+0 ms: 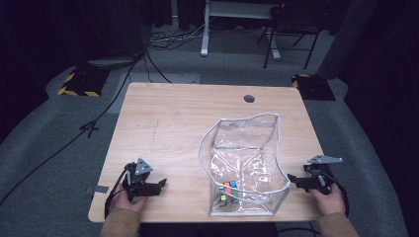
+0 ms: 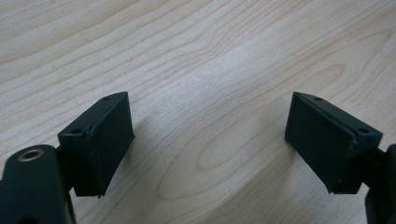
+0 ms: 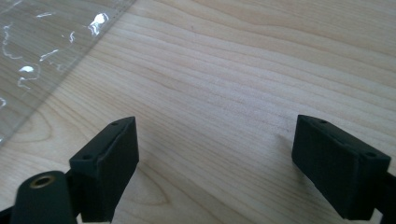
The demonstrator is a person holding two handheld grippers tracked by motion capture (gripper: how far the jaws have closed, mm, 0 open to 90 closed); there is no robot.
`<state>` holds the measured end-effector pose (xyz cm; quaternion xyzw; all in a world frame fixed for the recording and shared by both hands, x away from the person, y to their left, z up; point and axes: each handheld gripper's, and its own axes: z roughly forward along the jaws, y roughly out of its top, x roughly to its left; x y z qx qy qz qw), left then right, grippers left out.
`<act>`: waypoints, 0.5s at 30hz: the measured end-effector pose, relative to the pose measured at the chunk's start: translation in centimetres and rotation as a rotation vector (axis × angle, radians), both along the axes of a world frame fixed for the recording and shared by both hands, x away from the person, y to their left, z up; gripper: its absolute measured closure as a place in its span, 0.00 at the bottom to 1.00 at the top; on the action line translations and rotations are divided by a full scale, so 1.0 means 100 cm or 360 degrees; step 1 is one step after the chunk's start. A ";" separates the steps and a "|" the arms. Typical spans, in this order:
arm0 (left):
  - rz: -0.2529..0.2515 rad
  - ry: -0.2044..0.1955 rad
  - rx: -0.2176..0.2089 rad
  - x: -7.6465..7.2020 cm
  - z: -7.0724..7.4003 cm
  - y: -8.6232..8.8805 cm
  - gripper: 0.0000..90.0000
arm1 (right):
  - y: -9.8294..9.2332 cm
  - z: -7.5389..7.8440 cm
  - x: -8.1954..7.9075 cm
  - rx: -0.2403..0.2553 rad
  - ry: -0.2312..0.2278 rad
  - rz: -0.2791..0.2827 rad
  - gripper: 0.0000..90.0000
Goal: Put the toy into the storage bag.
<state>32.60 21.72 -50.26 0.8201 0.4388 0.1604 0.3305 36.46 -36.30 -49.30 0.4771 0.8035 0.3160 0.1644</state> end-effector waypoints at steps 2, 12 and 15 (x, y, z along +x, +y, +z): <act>0.0000 -0.0008 0.0007 0.000 0.000 0.000 0.17 | 0.002 -0.001 -0.002 -0.0006 -0.0023 -0.0009 0.16; 0.0000 0.0002 -0.0003 0.000 0.000 0.000 0.17 | 0.004 -0.012 -0.002 -0.0001 -0.0138 0.0004 0.02; 0.0000 0.0000 -0.0003 0.000 0.000 0.000 0.17 | 0.004 -0.012 -0.002 -0.0001 -0.0137 0.0005 0.02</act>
